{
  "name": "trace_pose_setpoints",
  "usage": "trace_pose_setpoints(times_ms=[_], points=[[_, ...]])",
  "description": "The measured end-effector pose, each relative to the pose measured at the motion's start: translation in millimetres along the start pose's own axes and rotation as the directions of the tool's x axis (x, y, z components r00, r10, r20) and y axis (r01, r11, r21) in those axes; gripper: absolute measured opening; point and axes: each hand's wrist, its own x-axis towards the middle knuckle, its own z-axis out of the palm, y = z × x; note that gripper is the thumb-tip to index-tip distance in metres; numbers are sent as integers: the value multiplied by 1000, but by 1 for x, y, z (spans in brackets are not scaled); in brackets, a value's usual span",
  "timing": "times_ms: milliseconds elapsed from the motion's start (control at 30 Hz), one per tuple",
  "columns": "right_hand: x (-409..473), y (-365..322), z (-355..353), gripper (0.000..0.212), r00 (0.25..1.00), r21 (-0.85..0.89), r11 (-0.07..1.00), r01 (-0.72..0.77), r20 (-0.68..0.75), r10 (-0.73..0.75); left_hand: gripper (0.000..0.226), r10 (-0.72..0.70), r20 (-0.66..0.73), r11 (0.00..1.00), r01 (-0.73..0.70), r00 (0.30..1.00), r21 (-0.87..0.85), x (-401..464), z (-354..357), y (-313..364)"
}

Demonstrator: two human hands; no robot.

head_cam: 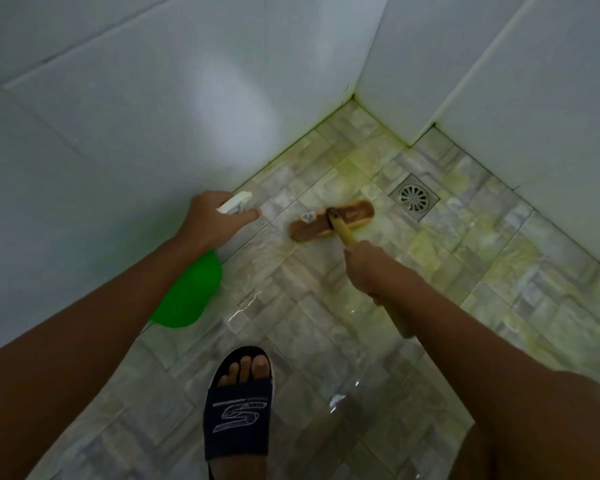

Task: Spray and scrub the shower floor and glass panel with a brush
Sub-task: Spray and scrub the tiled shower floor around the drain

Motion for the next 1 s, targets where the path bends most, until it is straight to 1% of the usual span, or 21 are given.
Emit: trace_pose_setpoints(times_ms=[133, 233, 333, 400, 500, 567, 633, 700, 767, 833, 933, 967, 1000], points=[[4, 15, 6, 37, 999, 8, 999, -44, -26, 44, 47, -9, -51, 1000, 8, 999, -18, 20, 7, 18], [8, 10, 6, 44, 999, -10, 999, -34, -40, 34, 51, -37, -123, 999, 34, 992, -26, 32, 8, 24], [10, 9, 5, 43, 998, 41, 998, -52, -22, 53, 61, -8, -78, 1000, 9, 997, 7, 41, 7, 31], [9, 12, 4, 42, 999, 61, 997, -48, -12, 49, 56, 0, -60, 999, 2, 998, 33, 46, 10, 36], [8, 19, 4, 42, 1000, 48, 999, -11, -7, 11, 51, -1, -150, 1000, 4, 989, 17, 49, 14, 44], [8, 19, 2, 42, 1000, 17, 1000, 21, 1, -21, 53, 1, -221, 1000, 1, 975, 8, 52, 14, 44], [15, 13, -6, 42, 997, -38, 996, 79, 3, -79, 58, -6, -252, 999, -5, 968, -42, 56, 12, 42], [25, -4, -20, 40, 988, -111, 982, 154, 29, -152, 62, 7, -265, 998, -23, 964, -60, 56, 8, 39], [38, -29, -38, 35, 970, -172, 955, 241, 47, -237, 60, 44, -283, 997, -59, 958, -46, 53, 6, 36], [57, -51, -59, 34, 958, -220, 933, 285, 26, -287, 59, 75, -282, 995, -92, 957, -48, 52, 5, 33], [102, -61, -91, 35, 945, -293, 909, 297, -45, -323, 59, 98, -263, 990, -120, 960, -68, 51, 3, 30], [116, -60, -102, 35, 949, -301, 915, 270, -75, -305, 59, 94, -255, 990, -117, 962, -79, 52, 3, 29], [128, -58, -111, 35, 956, -267, 935, 235, -108, -271, 58, 89, -242, 989, -114, 966, -90, 53, 4, 29]])
